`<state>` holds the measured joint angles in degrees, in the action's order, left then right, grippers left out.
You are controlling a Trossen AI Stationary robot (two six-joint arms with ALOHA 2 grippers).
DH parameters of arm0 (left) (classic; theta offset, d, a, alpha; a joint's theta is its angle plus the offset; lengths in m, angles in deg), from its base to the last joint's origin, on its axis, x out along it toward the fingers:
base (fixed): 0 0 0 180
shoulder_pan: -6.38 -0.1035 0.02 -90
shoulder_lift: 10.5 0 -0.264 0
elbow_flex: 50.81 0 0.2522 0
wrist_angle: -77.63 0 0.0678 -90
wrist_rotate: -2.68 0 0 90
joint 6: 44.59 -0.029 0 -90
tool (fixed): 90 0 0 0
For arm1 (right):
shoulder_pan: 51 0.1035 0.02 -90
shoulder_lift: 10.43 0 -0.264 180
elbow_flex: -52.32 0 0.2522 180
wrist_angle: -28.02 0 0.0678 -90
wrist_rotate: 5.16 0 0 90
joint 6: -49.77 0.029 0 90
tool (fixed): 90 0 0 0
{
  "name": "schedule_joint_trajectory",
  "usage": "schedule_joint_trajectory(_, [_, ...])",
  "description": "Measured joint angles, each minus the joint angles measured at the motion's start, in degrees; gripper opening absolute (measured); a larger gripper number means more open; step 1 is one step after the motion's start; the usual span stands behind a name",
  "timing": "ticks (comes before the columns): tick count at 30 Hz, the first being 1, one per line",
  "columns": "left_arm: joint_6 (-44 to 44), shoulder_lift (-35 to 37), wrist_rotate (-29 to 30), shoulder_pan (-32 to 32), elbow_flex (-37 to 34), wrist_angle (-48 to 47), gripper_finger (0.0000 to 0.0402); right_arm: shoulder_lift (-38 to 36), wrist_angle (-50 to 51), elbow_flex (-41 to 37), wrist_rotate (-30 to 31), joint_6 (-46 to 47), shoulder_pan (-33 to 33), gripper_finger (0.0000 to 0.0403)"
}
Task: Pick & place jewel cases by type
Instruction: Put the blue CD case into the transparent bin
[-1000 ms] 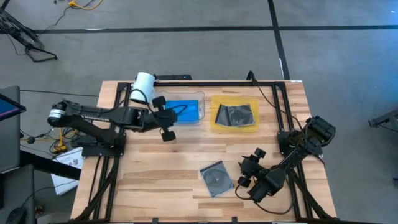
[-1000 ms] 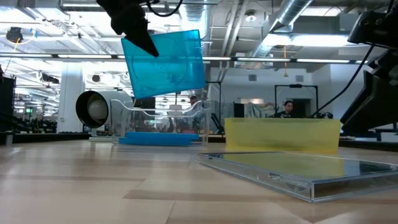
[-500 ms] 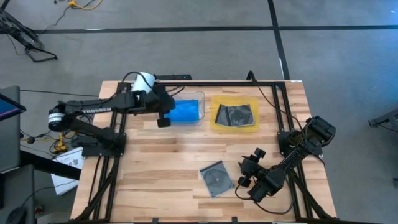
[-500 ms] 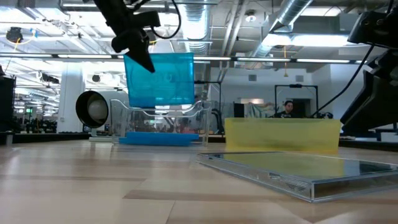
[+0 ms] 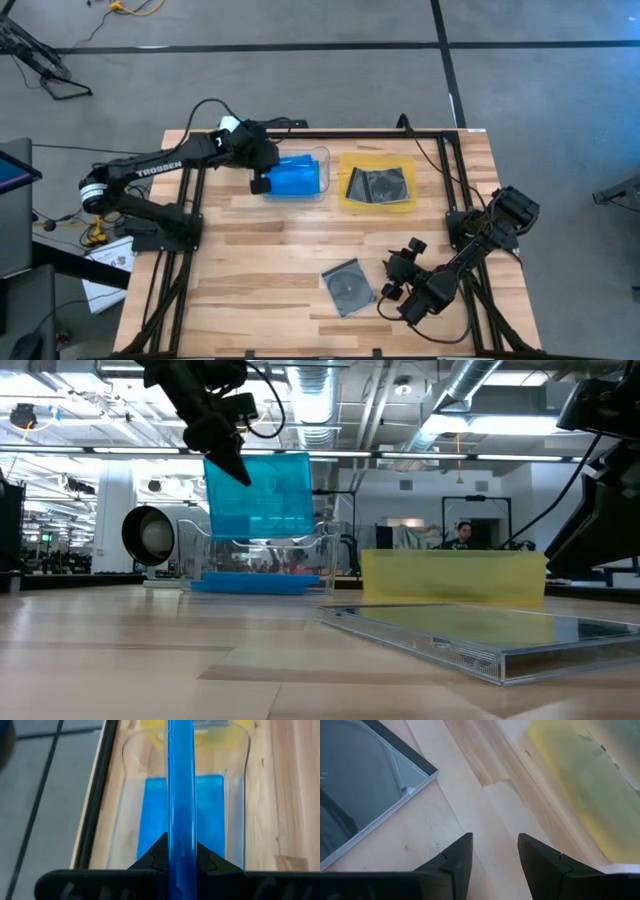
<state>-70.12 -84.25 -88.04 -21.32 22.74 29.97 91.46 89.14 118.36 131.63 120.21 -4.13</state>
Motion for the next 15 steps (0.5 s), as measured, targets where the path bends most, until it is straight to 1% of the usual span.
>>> schedule_joint_trajectory(2, [-1.19,-0.94,-1.86,-0.48,0.02,1.03,0.0016,0.00,-0.18,0.00,-0.05,-0.02,-0.23,0.0150])
schedule_joint_trajectory(11, [-2.48,-4.03,-2.35,-2.31,0.00,0.87,0.0016,0.00,-0.51,0.00,-0.11,-0.44,-0.52,0.0150])
schedule_joint_trajectory(12, [-2.56,-4.33,-3.07,-2.76,0.00,0.81,0.0016,0.00,-0.51,0.00,-0.10,-0.47,-0.52,0.0150])
schedule_joint_trajectory(15, [-2.57,-5.91,-7.72,-4.23,0.22,0.03,0.0016,0.00,-0.53,0.00,-0.09,-0.46,-0.52,0.0150])
